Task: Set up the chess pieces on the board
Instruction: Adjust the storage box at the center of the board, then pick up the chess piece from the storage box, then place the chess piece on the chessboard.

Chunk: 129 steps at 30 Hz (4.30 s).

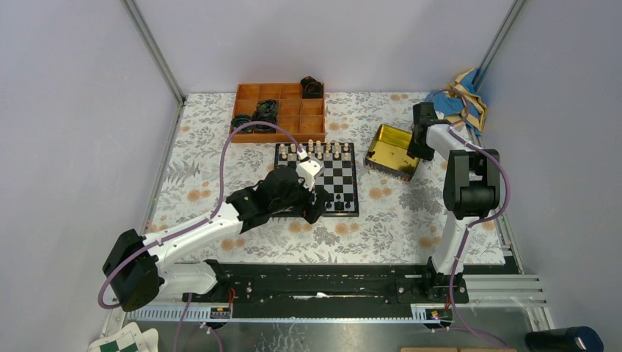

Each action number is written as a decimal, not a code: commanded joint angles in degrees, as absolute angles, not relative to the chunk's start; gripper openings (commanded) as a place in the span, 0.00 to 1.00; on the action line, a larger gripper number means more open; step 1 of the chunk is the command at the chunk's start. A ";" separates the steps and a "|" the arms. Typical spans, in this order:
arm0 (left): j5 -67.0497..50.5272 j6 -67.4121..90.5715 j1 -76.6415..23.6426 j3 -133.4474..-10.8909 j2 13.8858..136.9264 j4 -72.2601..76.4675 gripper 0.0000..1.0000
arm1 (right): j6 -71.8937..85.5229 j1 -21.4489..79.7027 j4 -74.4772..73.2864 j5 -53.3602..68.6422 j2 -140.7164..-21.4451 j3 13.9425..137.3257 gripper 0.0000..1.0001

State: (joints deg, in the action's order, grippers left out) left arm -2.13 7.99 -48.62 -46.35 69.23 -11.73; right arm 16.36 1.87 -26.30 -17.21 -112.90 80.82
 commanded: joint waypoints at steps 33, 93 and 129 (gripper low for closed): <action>3.58 5.98 -48.16 -54.17 77.61 -16.16 0.99 | 25.22 12.64 -25.84 -5.07 -122.46 96.40 0.47; 3.16 7.97 -48.10 -55.90 78.93 -15.29 0.99 | 23.95 14.85 -27.47 -9.83 -116.58 92.67 0.00; 9.39 19.05 -48.16 -49.77 61.13 -17.60 0.99 | 10.02 36.91 12.85 -21.79 -89.13 54.20 0.00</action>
